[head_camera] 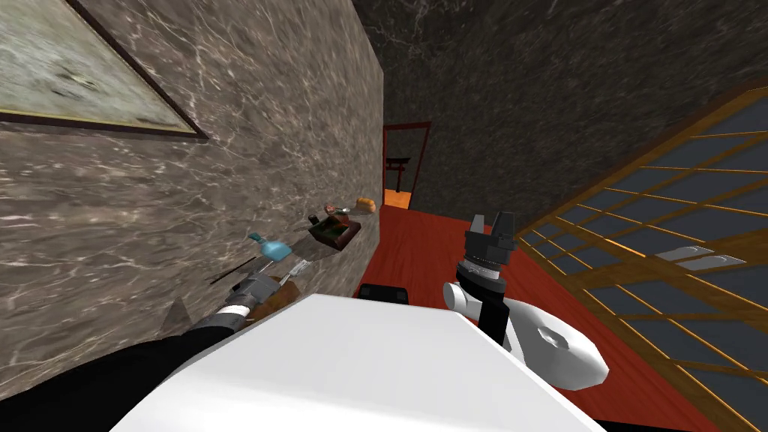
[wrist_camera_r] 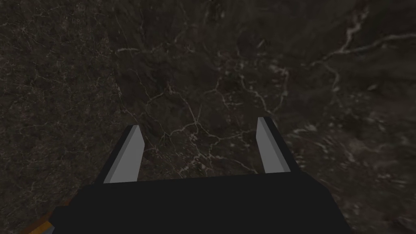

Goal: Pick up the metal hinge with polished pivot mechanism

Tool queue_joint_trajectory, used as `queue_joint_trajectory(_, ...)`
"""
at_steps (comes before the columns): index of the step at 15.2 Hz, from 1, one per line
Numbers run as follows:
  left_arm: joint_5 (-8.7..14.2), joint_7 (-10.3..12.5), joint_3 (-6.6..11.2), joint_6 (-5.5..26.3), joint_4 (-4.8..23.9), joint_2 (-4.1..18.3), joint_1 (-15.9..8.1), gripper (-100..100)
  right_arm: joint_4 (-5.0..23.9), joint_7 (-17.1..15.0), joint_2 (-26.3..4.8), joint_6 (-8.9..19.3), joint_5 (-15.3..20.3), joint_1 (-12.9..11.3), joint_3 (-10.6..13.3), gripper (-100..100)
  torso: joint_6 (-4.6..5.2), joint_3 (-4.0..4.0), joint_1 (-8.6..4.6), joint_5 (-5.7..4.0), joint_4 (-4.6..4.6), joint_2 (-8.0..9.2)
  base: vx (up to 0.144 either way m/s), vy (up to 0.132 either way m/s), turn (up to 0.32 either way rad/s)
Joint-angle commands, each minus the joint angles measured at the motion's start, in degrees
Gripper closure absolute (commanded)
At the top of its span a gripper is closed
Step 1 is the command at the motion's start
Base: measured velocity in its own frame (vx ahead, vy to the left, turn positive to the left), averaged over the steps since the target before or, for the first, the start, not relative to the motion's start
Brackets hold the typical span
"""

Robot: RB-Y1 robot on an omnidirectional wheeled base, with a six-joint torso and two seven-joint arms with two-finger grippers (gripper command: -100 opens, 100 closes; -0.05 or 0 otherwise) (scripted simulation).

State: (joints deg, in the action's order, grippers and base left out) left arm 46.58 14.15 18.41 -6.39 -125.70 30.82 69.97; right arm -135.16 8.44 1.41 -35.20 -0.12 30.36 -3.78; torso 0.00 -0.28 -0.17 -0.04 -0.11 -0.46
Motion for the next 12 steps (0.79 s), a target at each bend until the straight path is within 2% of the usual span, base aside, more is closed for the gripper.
queue_joint_trajectory(1, 2.86, 0.90, 0.94, 2.81, 1.07, 1.07, 2.82, -100, 0.00, 0.00, 0.00, 0.00, 0.00, 0.00, 0.00, 0, 0.00, 0.00, 0.00, 0.00, 0.00, 0.00, 0.120, -0.020, -0.147)
queue_joint_trajectory(2, 4.11, 0.90, 0.94, 2.81, 1.07, 1.07, 2.82, -100, 0.00, 0.00, 0.00, 0.00, 0.00, 0.00, 0.00, 0, 0.02, 0.00, -0.01, 0.00, 0.00, -0.01, 0.138, -0.011, -0.139)
queue_joint_trajectory(3, 4.14, 0.90, 0.94, 2.81, 1.07, 1.07, 2.82, -100, 0.00, 0.00, 0.00, 0.00, 0.00, 0.00, 0.00, 0, 0.01, -0.02, 0.00, 0.00, 0.00, -0.04, 0.100, -0.001, -0.031)
queue_joint_trajectory(4, 6.25, 1.79, 1.68, 4.83, 1.98, 2.11, 5.37, -100, 0.00, 0.00, 0.00, 0.00, 0.00, 0.00, 0.00, 0, 0.00, 0.01, 0.02, 0.00, 0.00, 0.01, 0.117, -0.005, -0.135)
queue_joint_trajectory(5, 7.26, 1.79, 1.68, 4.83, 1.98, 2.11, 5.43, -100, 0.00, 0.00, 0.00, 0.00, 0.00, 0.00, 0.00, 0, 0.01, 0.01, 0.02, 0.00, 0.00, 0.01, 0.120, -0.008, -0.133)
queue_joint_trajectory(6, 7.26, 1.79, 1.68, 4.83, 1.98, 2.11, 5.43, -100, 0.00, 0.00, 0.00, 0.00, 0.00, 0.00, 0.00, 0, 0.01, 0.00, 0.02, 0.01, 0.00, 0.00, 0.083, -0.006, -0.032)
queue_joint_trajectory(7, 9.42, 2.68, 2.36, 6.86, 2.90, 3.10, 7.93, -100, 0.00, 0.00, 0.00, 0.00, 0.00, 0.00, 0.00, 0, 0.00, 0.04, 0.02, 0.00, 0.02, 0.07, 0.121, -0.010, -0.130)
queue_joint_trajectory(8, 10.34, 2.68, 2.36, 6.86, 2.90, 3.10, 8.00, -100, 0.00, 0.00, 0.00, 0.00, 0.00, 0.00, 0.00, 0, 0.02, 0.02, 0.01, 0.00, 0.01, 0.03, 0.137, -0.009, -0.134)
queue_joint_trajectory(9, 10.34, 2.68, 2.36, 6.86, 2.90, 3.10, 8.00, -100, 0.00, 0.00, 0.00, 0.00, 0.00, 0.00, 0.00, 0, 0.01, -0.01, 0.00, 0.00, 0.00, -0.02, 0.090, -0.005, -0.036)
queue_joint_trajectory(10, 12.27, 3.55, 2.97, 8.88, 3.83, 4.04, 10.07, -100, 0.00, 0.00, 0.00, 0.00, 0.00, 0.00, 0.00, 0, -0.01, 0.03, 0.00, 0.00, 0.01, 0.05, 0.115, 0.008, -0.111)
queue_joint_trajectory(11, 13.38, 3.55, 2.97, 8.88, 3.83, 4.04, 10.51, -100, 0.00, 0.00, 0.00, 0.00, 0.00, 0.00, 0.00, 0, 0.01, 0.02, 0.05, 0.00, 0.01, 0.03, 0.127, 0.012, -0.120)
queue_joint_trajectory(12, 14.89, 4.40, 3.50, 10.45, 4.77, 4.94, 12.54, -100, 0.00, 0.00, 0.00, 0.00, 0.00, 0.00, 0.00, 0, 0.01, 0.00, 0.07, 0.02, 0.00, 0.00, 0.154, -0.016, -0.191)
